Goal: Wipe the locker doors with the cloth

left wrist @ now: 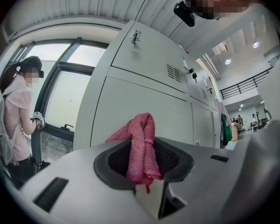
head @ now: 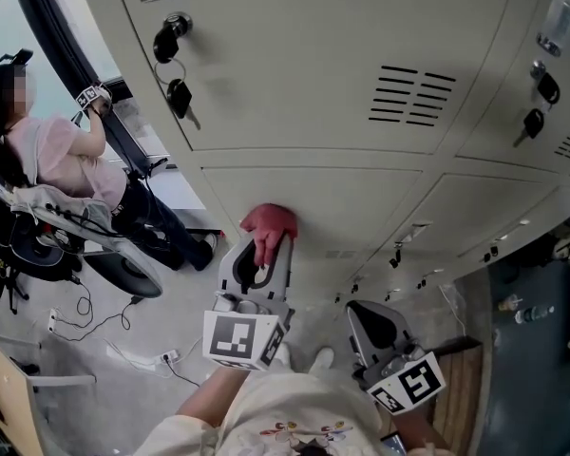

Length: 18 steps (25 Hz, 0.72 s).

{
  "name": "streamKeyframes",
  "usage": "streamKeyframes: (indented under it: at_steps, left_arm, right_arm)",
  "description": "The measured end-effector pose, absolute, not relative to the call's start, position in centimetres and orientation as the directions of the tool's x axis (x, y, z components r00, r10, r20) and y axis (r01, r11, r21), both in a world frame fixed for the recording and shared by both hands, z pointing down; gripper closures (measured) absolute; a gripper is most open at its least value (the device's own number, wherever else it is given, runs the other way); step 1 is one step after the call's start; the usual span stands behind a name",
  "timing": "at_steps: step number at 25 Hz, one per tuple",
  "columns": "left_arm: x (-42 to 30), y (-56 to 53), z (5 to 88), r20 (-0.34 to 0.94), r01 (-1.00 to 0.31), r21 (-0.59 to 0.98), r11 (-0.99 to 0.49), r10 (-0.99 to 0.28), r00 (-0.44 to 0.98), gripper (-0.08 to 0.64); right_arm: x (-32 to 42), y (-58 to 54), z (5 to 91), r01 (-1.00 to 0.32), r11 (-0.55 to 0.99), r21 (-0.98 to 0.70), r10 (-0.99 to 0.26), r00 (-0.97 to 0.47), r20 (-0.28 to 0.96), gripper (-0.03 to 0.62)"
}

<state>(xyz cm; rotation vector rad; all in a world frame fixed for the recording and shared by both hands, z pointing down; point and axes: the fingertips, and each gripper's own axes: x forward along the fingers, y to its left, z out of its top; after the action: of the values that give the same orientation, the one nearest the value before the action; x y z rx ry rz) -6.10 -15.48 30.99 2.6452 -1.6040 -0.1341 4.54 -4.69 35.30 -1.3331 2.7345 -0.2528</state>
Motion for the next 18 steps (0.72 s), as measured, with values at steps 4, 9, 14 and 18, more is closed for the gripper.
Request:
streamKeyframes:
  at_steps: [4,9,14,18]
  left_arm:
    - [-5.2,-15.5,31.0,-0.051,-0.873,0.085,-0.480,-0.877,0.477,0.448]
    - [-3.4,-15.4,30.9,-0.055,-0.849,0.093,-0.520,-0.854,0.517,0.448]
    - [-1.2,-15.2,30.8,-0.056,-0.821,0.086,-0.565,-0.825,0.562,0.448]
    - [0.6,-15.0,30.6,-0.061,-0.797,0.087,-0.598,-0.801,0.595,0.448]
  right_arm:
    - [4.7,-4.5,35.2,-0.776,0.603,-0.185,-0.791,-0.612,-0.009,0.586]
    - [5.3,-4.1,35.3,-0.789,0.590,-0.172,-0.801,-0.599,-0.001,0.586]
    - [6.3,-3.8,35.2,-0.806,0.568,-0.168,-0.818,-0.576,0.000,0.586]
    - [7.1,-3.6,35.0,-0.819,0.549,-0.166,-0.831,-0.556,-0.003,0.586]
